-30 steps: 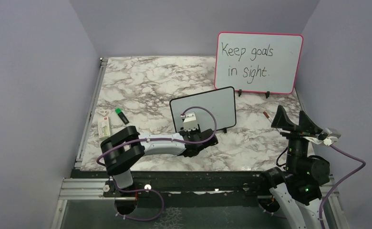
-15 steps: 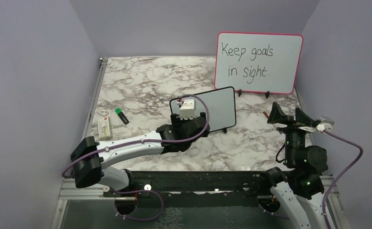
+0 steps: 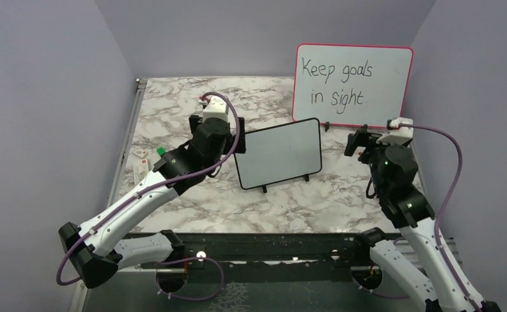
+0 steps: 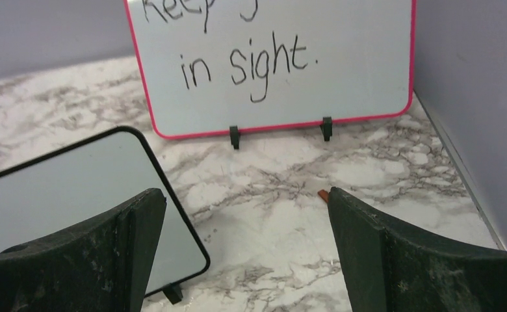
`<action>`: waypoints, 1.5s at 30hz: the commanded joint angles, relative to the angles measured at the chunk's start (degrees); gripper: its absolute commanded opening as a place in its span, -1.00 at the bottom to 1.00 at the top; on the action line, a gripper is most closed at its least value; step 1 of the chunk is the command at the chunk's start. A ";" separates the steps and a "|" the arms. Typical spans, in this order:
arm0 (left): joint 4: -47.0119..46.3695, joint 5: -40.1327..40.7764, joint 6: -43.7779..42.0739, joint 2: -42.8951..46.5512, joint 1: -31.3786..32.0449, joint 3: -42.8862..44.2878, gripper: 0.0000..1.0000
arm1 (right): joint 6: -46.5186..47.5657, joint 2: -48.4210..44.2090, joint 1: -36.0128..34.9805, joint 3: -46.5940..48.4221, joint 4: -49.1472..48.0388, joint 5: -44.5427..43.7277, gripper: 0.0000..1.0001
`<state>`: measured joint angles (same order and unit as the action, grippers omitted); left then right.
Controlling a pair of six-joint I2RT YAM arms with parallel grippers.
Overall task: Write a sentence on the whiteboard
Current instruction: Open the whiteboard marker at the center of the board.
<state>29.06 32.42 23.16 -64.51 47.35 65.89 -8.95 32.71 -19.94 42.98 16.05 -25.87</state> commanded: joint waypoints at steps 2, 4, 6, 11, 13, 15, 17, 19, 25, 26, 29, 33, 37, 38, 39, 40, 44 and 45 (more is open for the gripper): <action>-1.05 1.89 -10.98 6.55 -1.47 -2.23 0.98 | -3.66 9.49 -0.34 4.21 7.39 -0.83 1.00; -2.62 3.25 -12.51 8.76 -1.56 -4.38 0.98 | -4.40 13.02 -0.23 5.19 7.88 -1.62 1.00; -3.92 4.10 -13.43 10.41 -1.70 -6.40 0.98 | -5.32 17.81 0.18 6.55 9.20 -2.76 1.00; -6.49 6.12 -15.98 13.38 -2.71 -10.02 0.98 | -8.15 25.76 7.52 7.47 9.45 1.58 1.00; -7.81 6.51 -16.50 14.60 -2.99 -11.62 0.98 | -9.67 28.05 12.70 7.19 8.27 6.88 1.00; -9.03 6.24 -16.56 15.78 -3.45 -13.19 0.98 | -10.82 30.23 16.85 6.71 6.75 9.83 1.00; -9.52 6.20 -16.48 16.78 -4.02 -14.19 0.98 | -11.68 32.71 20.33 6.56 5.60 12.41 1.00; -9.78 6.39 -16.47 17.55 -4.44 -14.70 0.98 | -12.75 35.39 24.53 6.47 4.47 14.50 1.00; -10.85 2.26 -17.06 20.15 -6.98 -15.66 0.98 | -12.44 42.34 34.37 5.51 0.26 19.45 1.00; -11.13 1.87 -17.09 20.48 -7.54 -15.96 0.98 | -12.41 43.56 35.26 5.57 -0.05 19.75 1.00; -11.43 1.84 -17.09 21.01 -8.83 -16.55 0.98 | -12.28 47.30 36.66 5.95 -0.51 21.02 1.00; -12.56 1.50 -17.46 22.35 -9.42 -17.49 0.98 | -12.21 52.25 37.44 5.89 -0.76 23.65 1.00; -14.20 0.75 -17.73 24.68 -9.73 -18.78 0.98 | -10.07 55.67 37.96 6.71 1.55 25.60 0.96; -14.25 0.53 -17.71 24.76 -9.76 -18.76 0.98 | -9.79 55.92 37.96 6.81 2.21 25.60 0.95; -14.29 0.28 -17.71 24.75 -9.74 -18.75 0.98 | -9.54 56.23 37.96 6.86 2.99 27.21 0.93; -14.36 0.15 -17.68 24.78 -9.76 -18.84 0.98 | -9.65 56.47 37.96 6.93 3.69 28.32 0.91; -14.73 -0.55 -17.51 24.83 -9.75 -19.10 0.98 | -8.57 57.02 37.91 6.22 5.79 32.30 0.75; -14.80 -0.74 -17.46 24.90 -9.77 -19.19 0.98 | -8.37 57.01 37.88 5.92 6.31 32.87 0.70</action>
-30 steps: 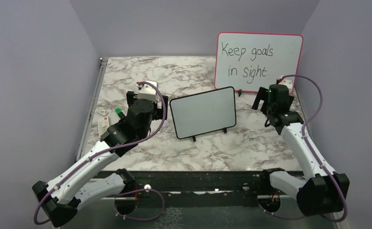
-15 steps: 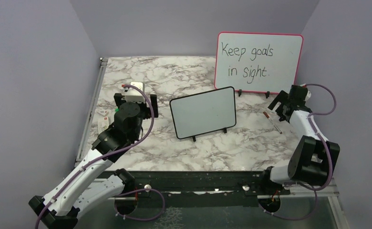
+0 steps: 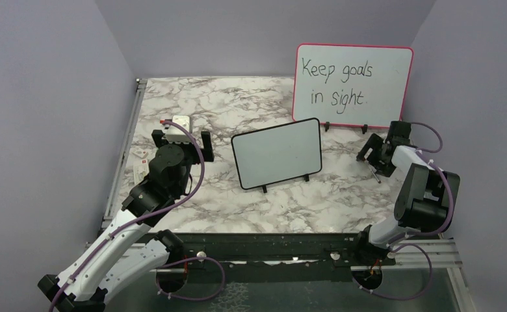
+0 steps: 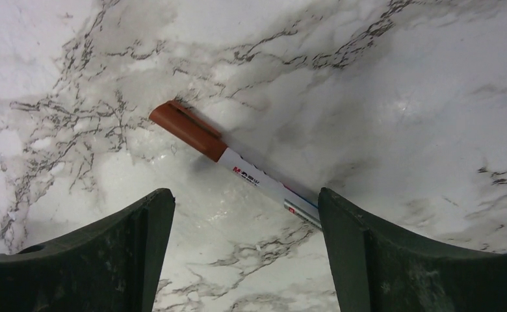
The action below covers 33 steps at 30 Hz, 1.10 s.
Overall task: Write a sentence on the whiteboard
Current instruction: Open the whiteboard marker at the center of the board.
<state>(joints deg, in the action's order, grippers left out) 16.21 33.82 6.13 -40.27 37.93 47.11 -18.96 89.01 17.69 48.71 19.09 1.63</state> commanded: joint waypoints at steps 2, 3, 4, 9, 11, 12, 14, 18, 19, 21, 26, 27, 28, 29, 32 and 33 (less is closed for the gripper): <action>-2.05 -2.12 -0.48 0.60 -0.32 -0.51 0.98 | 1.94 0.52 0.24 -0.22 4.36 6.58 0.61; -2.06 -2.10 -0.49 0.60 -0.32 -0.53 0.98 | 2.18 0.40 0.24 -0.50 4.80 7.09 0.55; -2.06 -2.10 -0.48 0.56 -0.33 -0.53 0.98 | 2.50 0.35 0.19 -0.58 5.30 7.61 0.48; -2.25 -2.27 -0.50 0.41 -0.32 -0.61 0.98 | 3.84 0.67 -0.75 -0.64 7.45 7.01 0.20; -2.23 -2.36 -0.41 0.36 -0.34 -0.61 0.98 | 4.35 1.05 -1.01 -0.76 7.71 6.47 0.11; -2.23 -2.40 -0.36 0.32 -0.33 -0.67 0.98 | 4.62 1.26 -1.33 -0.69 7.83 6.39 0.07; -2.31 -2.57 -0.40 0.24 -0.36 -0.70 0.98 | 4.96 1.98 -2.12 -0.30 8.38 5.65 0.02; -2.49 -2.94 -0.38 0.32 -0.37 -0.85 0.98 | 5.21 3.81 -4.49 1.10 9.70 4.28 -0.14; -2.50 -2.97 -0.33 0.33 -0.34 -0.88 0.98 | 5.17 4.26 -5.21 1.42 9.86 3.98 -0.17; -2.58 -2.90 -0.29 0.33 -0.38 -0.95 0.98 | 4.97 5.01 -6.68 1.94 10.56 2.70 -0.24; -2.75 -3.13 -0.08 0.15 -0.32 -1.05 0.98 | 4.23 5.35 -10.42 2.52 11.22 0.13 -0.50; -2.76 -3.15 -0.05 0.12 -0.33 -0.99 0.98 | 4.16 5.65 -11.22 2.68 11.39 -0.09 -0.51; -2.84 -3.23 -0.06 0.03 -0.39 -1.03 0.98 | 4.00 5.91 -11.98 2.78 11.56 -0.17 -0.51; -2.92 -3.24 -0.06 -0.09 -0.45 -1.11 0.98 | 3.87 6.17 -12.48 2.78 11.58 -0.40 -0.51; -3.02 -3.55 -0.06 -0.29 -0.52 -1.18 0.98 | 3.67 6.82 -13.29 2.54 11.02 -1.12 -0.53; -3.17 -3.81 -0.04 -0.38 -0.56 -1.18 0.98 | 3.59 7.00 -13.71 2.58 10.95 -1.31 -0.53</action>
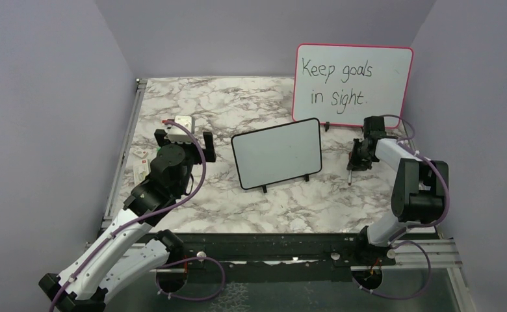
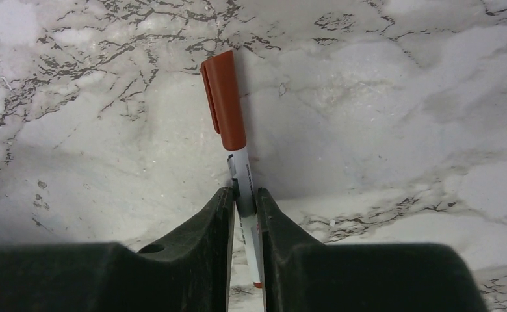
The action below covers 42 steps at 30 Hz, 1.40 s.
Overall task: Write a sentence on the whiteboard
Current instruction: Open the whiteboard marker at the center of the board.
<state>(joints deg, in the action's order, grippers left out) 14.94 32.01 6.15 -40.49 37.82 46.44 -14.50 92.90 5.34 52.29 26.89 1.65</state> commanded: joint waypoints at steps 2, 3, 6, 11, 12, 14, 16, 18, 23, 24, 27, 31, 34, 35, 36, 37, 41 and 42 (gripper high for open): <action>-2.08 -2.78 -0.09 -0.35 -0.68 -0.76 0.98 | -0.80 3.76 -2.08 -0.81 3.22 -1.37 -0.57; -2.17 -3.26 -0.09 -0.32 -0.84 -0.81 0.98 | -0.79 4.16 -2.42 -0.59 3.18 -1.10 -0.60; -2.49 -4.79 -0.05 -0.32 -1.46 -1.02 0.98 | -0.82 4.90 -2.95 -0.45 2.35 -0.76 -0.75; -3.76 -8.97 0.37 -1.04 -2.47 -1.98 0.98 | -0.38 3.64 -3.84 0.29 1.86 -1.24 -0.97; -3.99 -9.85 0.42 -1.40 -2.73 -2.16 0.98 | -0.23 3.11 -3.85 0.27 1.76 -1.17 -0.99; -4.12 -11.87 0.49 -2.04 -3.15 -2.06 0.98 | 0.06 1.08 -3.98 0.32 1.51 -0.73 -0.99; -4.41 -13.58 0.44 -2.65 -3.55 -1.92 0.98 | 0.17 -1.03 -4.23 0.24 1.23 0.04 -0.99; -4.67 -14.74 0.57 -2.96 -4.05 -1.88 0.98 | 0.38 -3.57 -4.37 -0.11 0.54 1.28 -0.99; -6.79 -17.40 1.55 -3.07 -4.86 -3.24 0.96 | 0.73 -10.05 -4.79 -0.88 -0.15 4.58 -0.99; -7.08 -17.83 1.92 -3.17 -4.91 -3.28 0.96 | 1.00 -11.29 -4.93 -0.80 0.12 4.85 -0.99; -8.36 -19.30 3.48 -3.77 -5.03 -3.32 0.92 | 1.97 -15.36 -5.33 0.31 1.80 5.26 -0.99; -8.88 -22.60 5.64 -6.32 -5.51 -2.18 0.90 | 4.41 -20.94 -7.52 2.85 4.16 5.76 -0.99; -8.80 -24.43 6.69 -7.75 -5.74 -0.96 0.90 | 6.63 -24.36 -8.29 5.27 5.74 8.28 -0.99; -8.67 -24.68 7.10 -8.02 -5.74 -0.61 0.90 | 7.46 -25.04 -8.60 6.42 6.62 9.27 -0.99; -8.39 -24.79 7.45 -8.16 -5.82 -0.17 0.90 | 8.26 -25.32 -9.04 7.76 7.61 10.18 -0.99; -7.85 -24.78 7.69 -8.40 -5.83 0.39 0.90 | 9.05 -25.59 -9.55 9.06 8.65 10.79 -0.99; -4.80 -25.08 9.26 -9.78 -5.83 3.30 0.90 | 11.06 -26.76 -12.81 13.13 10.09 13.67 -0.99; -4.10 -25.48 9.91 -10.31 -5.83 3.98 0.90 | 11.36 -27.02 -13.73 13.75 10.04 14.02 -0.99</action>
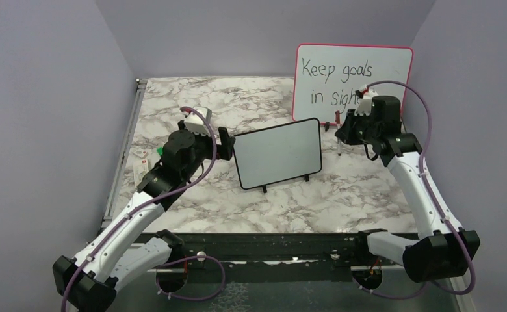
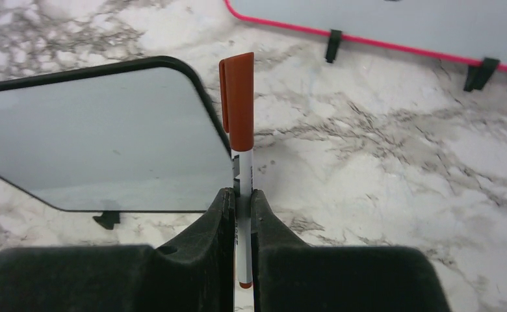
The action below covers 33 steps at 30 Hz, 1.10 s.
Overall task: Write a sentence on the whiteboard
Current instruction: Open the whiteboard marker at the center of the board.
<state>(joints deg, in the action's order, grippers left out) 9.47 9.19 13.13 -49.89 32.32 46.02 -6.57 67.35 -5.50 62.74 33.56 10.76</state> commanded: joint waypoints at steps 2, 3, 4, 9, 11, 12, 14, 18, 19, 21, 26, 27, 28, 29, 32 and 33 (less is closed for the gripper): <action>2.79 -3.69 4.01 -2.04 -0.32 6.02 0.90 | 4.69 -1.03 -5.15 5.15 3.83 5.43 -0.99; 3.50 -4.23 4.50 -2.75 -0.32 6.76 0.90 | 5.42 -0.48 -6.49 5.93 4.06 5.72 -0.99; 3.93 -4.87 4.73 -3.35 -0.32 7.35 0.90 | 5.95 0.41 -7.81 6.64 4.34 6.07 -0.99; 4.84 -7.62 6.78 -5.17 -0.32 8.61 0.87 | 9.78 3.85 -14.45 9.20 4.55 7.26 -0.99; 4.85 -8.95 8.05 -5.81 -0.32 9.09 0.87 | 10.69 5.27 -18.06 10.29 4.27 7.67 -0.99; 4.86 -9.14 8.54 -6.14 -0.33 9.35 0.87 | 11.31 6.04 -19.05 10.87 4.16 7.67 -0.99; 4.68 -11.47 9.28 -7.00 -0.37 9.80 0.85 | 12.96 7.73 -22.31 12.06 4.41 7.72 -0.99; 4.65 -14.31 11.17 -9.39 -0.40 11.15 0.79 | 15.70 11.08 -26.96 14.50 5.06 7.95 -0.99; 4.27 -15.05 11.71 -9.75 -0.41 11.19 0.78 | 16.23 11.66 -28.27 15.00 4.92 7.96 -0.99; 3.35 -16.36 13.19 -9.98 -0.58 11.13 0.74 | 17.26 12.46 -30.16 15.43 4.45 8.32 -0.99; 1.79 -19.13 17.59 -10.27 -1.12 10.45 0.61 | 19.13 13.24 -32.54 15.66 2.96 10.48 -0.99; 1.59 -19.84 18.54 -10.56 -1.24 10.22 0.58 | 19.40 13.24 -32.84 15.59 2.66 10.93 -0.99; 0.95 -20.84 19.73 -10.76 -1.43 9.84 0.54 | 19.71 13.25 -33.05 15.45 2.27 11.66 -0.99; -0.54 -22.07 20.95 -10.98 -1.53 9.15 0.50 | 20.09 13.32 -33.17 15.17 1.95 12.63 -0.99; -4.09 -25.42 24.98 -11.39 -1.88 7.42 0.37 | 21.28 13.64 -33.59 15.11 1.92 14.09 -0.99; -4.91 -26.24 26.04 -11.67 -1.90 7.08 0.32 | 21.66 13.86 -33.68 15.24 2.00 14.27 -0.99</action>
<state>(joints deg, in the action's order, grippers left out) 10.37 -10.52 32.47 -60.77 30.96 54.98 12.36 80.44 -38.48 76.60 36.86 21.39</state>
